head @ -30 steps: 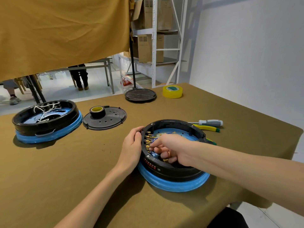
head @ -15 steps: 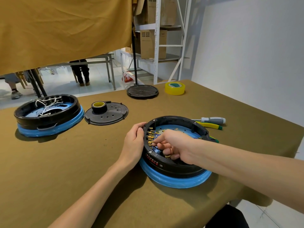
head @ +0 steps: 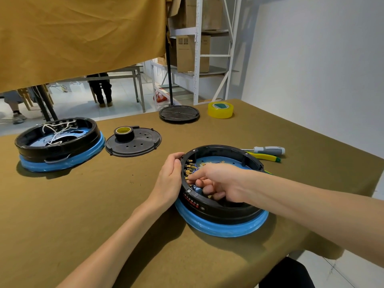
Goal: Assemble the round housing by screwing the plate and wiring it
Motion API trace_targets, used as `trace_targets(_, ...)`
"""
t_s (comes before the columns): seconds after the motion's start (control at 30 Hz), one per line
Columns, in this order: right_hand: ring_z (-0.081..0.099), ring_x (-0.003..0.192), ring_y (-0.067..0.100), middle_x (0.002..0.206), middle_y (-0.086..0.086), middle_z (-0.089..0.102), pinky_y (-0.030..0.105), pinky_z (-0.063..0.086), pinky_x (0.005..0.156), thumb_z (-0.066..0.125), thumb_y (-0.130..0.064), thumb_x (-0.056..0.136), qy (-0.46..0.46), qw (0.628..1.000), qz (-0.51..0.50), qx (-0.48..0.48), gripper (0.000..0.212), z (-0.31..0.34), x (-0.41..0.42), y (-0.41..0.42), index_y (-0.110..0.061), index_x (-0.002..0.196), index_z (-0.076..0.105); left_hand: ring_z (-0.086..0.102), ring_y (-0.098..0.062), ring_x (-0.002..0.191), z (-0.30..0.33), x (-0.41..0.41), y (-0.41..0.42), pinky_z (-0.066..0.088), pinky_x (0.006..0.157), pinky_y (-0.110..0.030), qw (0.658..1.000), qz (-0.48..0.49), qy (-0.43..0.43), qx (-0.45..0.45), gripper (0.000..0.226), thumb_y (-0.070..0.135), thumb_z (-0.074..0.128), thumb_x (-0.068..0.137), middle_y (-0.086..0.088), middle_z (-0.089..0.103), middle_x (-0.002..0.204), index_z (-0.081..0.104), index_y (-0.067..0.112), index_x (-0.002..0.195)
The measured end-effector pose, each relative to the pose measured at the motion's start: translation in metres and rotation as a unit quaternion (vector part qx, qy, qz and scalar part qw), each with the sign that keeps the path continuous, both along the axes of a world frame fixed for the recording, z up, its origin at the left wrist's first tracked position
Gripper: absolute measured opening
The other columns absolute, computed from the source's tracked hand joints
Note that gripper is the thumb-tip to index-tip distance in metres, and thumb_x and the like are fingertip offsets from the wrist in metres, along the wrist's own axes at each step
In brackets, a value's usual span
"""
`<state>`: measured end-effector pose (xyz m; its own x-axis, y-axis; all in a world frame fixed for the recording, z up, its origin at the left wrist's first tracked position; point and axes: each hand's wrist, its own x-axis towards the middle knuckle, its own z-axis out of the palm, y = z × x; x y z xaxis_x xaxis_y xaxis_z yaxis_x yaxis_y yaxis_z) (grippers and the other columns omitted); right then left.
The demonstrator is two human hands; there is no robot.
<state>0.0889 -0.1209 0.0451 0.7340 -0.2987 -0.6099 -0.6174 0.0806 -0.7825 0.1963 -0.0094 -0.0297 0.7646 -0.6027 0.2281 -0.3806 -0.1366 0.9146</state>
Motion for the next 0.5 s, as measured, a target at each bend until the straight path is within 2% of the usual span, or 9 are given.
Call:
trace_targets(0.13,0.045,0.043,0.003,0.061,-0.005,0.061,0.014,0.029,0.035,0.070,-0.023,0.097,-0.013,1.000,0.015,0.005,0.014,0.000,-0.005,-0.004,-0.010,0.100,0.068,0.051,0.013,0.106,0.005,0.000,0.003,0.037,0.082,-0.008,0.999,-0.023,0.025,0.013,0.035,0.039,0.020,0.112,0.018,0.057,0.115,0.049,0.032,0.131)
trace_targets(0.2,0.050,0.045,0.004,0.067,0.000,0.068,0.015,0.036,0.038,0.073,-0.023,0.095,-0.027,0.999,0.021,-0.011,0.021,0.004,-0.008,-0.009,-0.005,0.104,0.070,0.053,0.011,0.107,0.006,0.000,0.003,0.038,0.083,-0.010,0.999,-0.019,0.044,-0.018,0.039,0.043,0.017,0.112,0.019,0.058,0.113,0.051,0.031,0.127)
trace_targets(0.3,0.060,0.049,0.010,0.074,0.008,0.073,0.019,0.047,0.043,0.071,-0.019,0.096,-0.074,0.990,0.047,-0.114,0.020,0.012,-0.011,-0.019,-0.001,0.104,0.070,0.059,0.009,0.101,0.006,0.000,0.002,0.042,0.080,-0.008,0.998,-0.002,0.049,-0.035,0.041,0.038,0.020,0.112,0.014,0.062,0.112,0.055,0.024,0.129)
trace_targets(0.33,0.061,0.050,0.011,0.072,0.006,0.074,0.021,0.047,0.044,0.071,-0.018,0.096,-0.107,0.973,0.050,-0.197,0.015,0.013,-0.010,-0.024,-0.004,0.100,0.071,0.062,0.008,0.097,0.005,0.000,0.001,0.045,0.077,-0.007,0.998,-0.006,0.050,-0.034,0.039,0.036,0.023,0.113,0.011,0.064,0.112,0.055,0.023,0.129)
trace_targets(0.4,0.061,0.056,0.006,0.069,-0.003,0.071,0.020,0.047,0.052,0.071,-0.023,0.094,-0.167,0.899,0.062,-0.401,0.010,0.013,-0.010,-0.034,-0.015,0.091,0.075,0.064,0.009,0.092,0.003,0.001,0.000,0.048,0.071,-0.006,0.997,-0.002,0.060,-0.038,0.033,0.031,0.029,0.113,0.006,0.066,0.112,0.057,0.021,0.128)
trace_targets(0.43,0.058,0.055,0.001,0.066,-0.009,0.068,0.017,0.044,0.054,0.072,-0.026,0.093,-0.184,0.866,0.082,-0.457,0.009,0.012,-0.009,-0.036,-0.020,0.089,0.076,0.065,0.008,0.091,0.003,0.001,0.000,0.049,0.070,-0.007,0.997,0.001,0.066,-0.042,0.031,0.029,0.032,0.112,0.004,0.067,0.111,0.058,0.021,0.127)
trace_targets(0.5,0.051,0.051,0.000,0.058,-0.013,0.058,0.012,0.037,0.051,0.072,-0.032,0.091,-0.201,0.849,0.134,-0.470,0.009,0.007,-0.008,-0.035,-0.025,0.088,0.077,0.067,0.005,0.089,0.003,0.001,0.001,0.050,0.068,-0.009,0.996,0.003,0.078,-0.048,0.027,0.027,0.036,0.111,0.003,0.069,0.109,0.060,0.023,0.123)
